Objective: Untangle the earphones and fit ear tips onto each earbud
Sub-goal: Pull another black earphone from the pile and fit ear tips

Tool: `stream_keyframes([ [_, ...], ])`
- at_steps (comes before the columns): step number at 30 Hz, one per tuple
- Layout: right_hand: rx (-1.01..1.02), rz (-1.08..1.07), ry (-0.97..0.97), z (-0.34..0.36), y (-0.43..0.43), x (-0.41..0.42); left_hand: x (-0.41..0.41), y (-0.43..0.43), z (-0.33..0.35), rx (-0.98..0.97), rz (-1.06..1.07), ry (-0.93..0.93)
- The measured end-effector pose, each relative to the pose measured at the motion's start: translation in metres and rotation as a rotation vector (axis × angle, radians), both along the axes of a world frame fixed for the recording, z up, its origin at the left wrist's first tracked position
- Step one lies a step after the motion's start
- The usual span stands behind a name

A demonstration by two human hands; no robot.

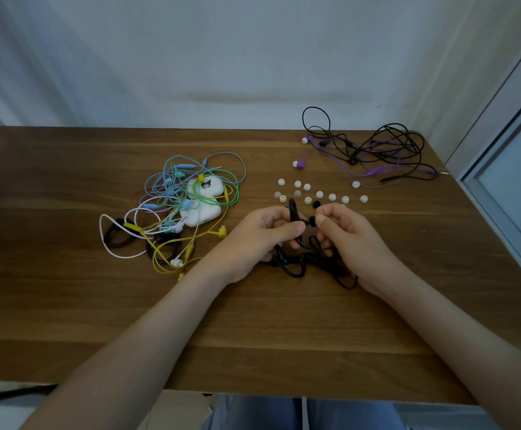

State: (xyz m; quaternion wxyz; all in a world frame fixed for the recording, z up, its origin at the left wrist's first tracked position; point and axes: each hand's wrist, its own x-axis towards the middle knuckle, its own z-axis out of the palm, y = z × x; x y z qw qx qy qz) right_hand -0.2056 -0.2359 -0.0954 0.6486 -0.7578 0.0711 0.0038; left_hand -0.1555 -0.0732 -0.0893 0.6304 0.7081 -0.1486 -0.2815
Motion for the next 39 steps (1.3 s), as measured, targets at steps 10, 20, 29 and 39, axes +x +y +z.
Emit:
stream_keyframes([
  [10,-0.002,0.078,-0.034,0.0,0.0,-0.003,0.004,-0.002,-0.003,0.031,-0.036,-0.018],
  [20,-0.088,0.093,-0.078,-0.002,0.001,-0.005,0.007,-0.003,-0.008,0.103,-0.047,-0.056],
  [29,-0.233,0.044,-0.148,-0.006,0.005,-0.005,0.003,-0.002,-0.01,0.118,-0.07,-0.166],
  [39,-0.212,0.055,-0.31,-0.003,0.01,-0.01,0.002,-0.003,-0.01,-0.054,-0.106,-0.115],
])
